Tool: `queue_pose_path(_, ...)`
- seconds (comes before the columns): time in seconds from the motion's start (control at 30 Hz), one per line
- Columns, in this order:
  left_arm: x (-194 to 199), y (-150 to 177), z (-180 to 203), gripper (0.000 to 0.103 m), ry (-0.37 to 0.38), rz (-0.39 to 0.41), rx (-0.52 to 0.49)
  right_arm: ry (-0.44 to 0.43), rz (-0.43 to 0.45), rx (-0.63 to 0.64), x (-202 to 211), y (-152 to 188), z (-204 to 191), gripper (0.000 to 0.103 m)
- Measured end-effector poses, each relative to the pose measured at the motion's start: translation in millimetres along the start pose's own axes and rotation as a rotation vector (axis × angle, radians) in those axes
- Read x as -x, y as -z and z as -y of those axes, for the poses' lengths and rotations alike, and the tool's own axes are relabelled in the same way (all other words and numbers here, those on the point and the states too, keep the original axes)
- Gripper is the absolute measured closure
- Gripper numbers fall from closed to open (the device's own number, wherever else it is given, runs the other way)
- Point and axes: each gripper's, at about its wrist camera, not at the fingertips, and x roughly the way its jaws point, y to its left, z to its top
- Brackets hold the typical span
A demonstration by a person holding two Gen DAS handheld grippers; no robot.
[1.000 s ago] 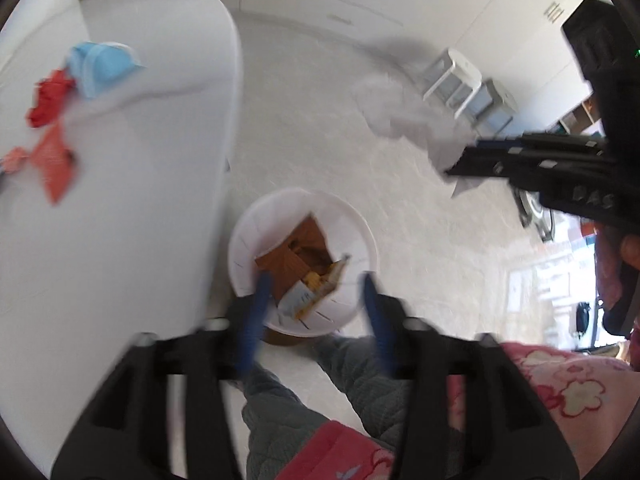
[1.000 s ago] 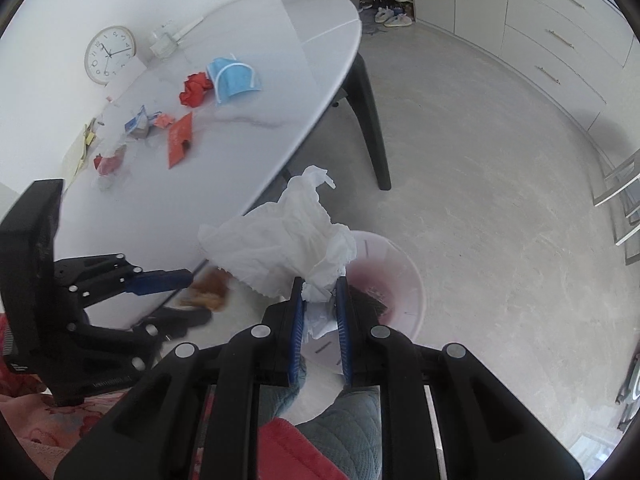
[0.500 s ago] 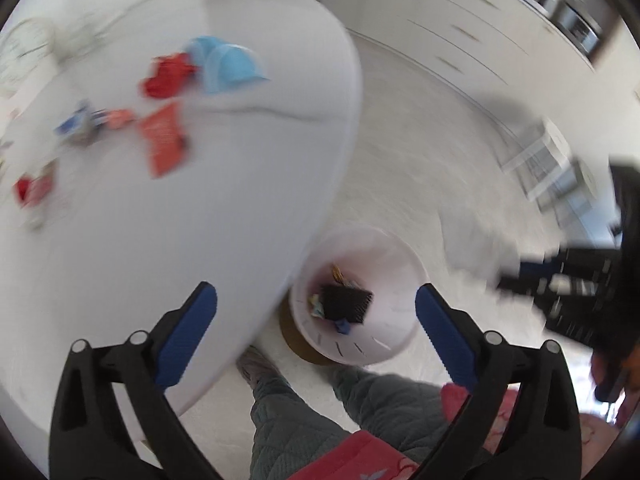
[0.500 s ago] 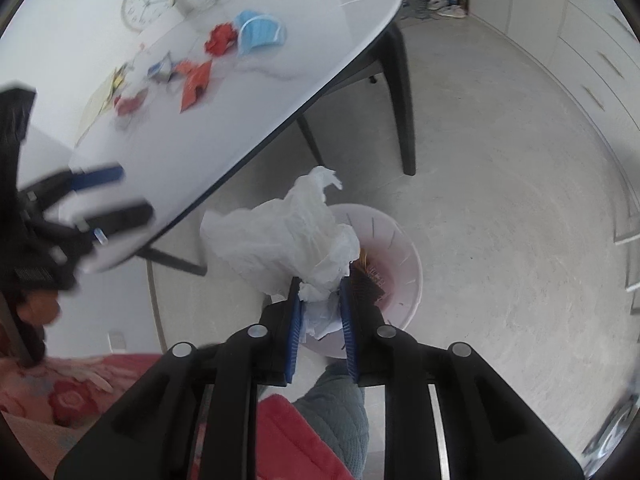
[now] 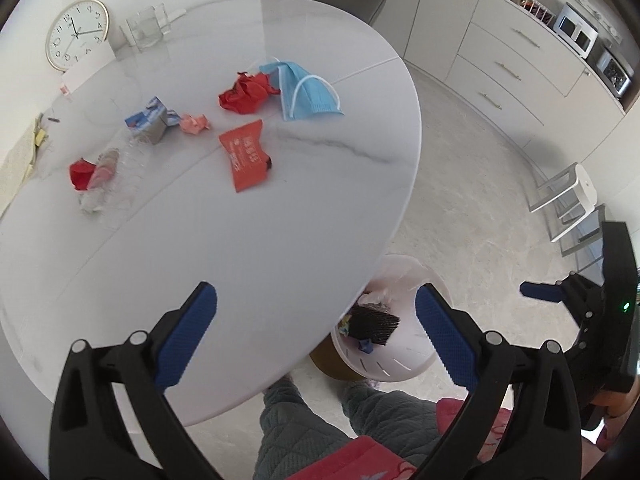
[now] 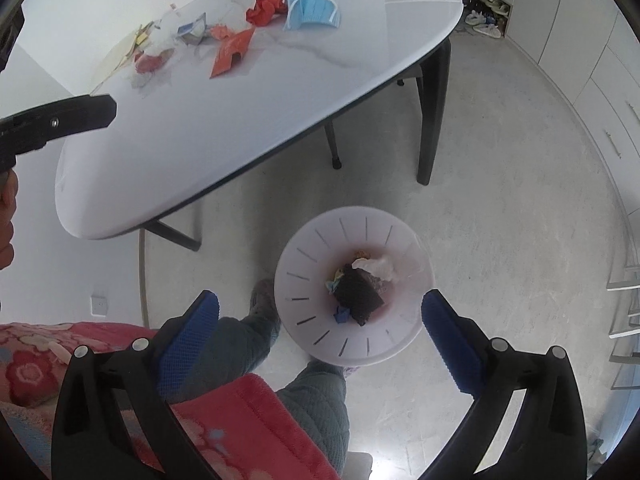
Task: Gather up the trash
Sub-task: 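Drop the brown bag and white tissue into the wastebasket with both tools, then grasp the red snack packet with the left tool while right grasps the blue mask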
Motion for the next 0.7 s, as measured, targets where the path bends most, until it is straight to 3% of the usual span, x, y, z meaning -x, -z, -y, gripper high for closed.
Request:
queue_pose_path(0.47,-1.1,-19.3,-19.9,0.008,-0.022,0.049,0.179,0.01,0.094,0.055,23.8,-41.2,8.4,0.002)
queue_pose_path(0.7,-26.0,-45.9,-41.3,0.008,-0.039,0.046,0.305,0.011,0.145,0.079,29.4,-87.7,6.1,0.002)
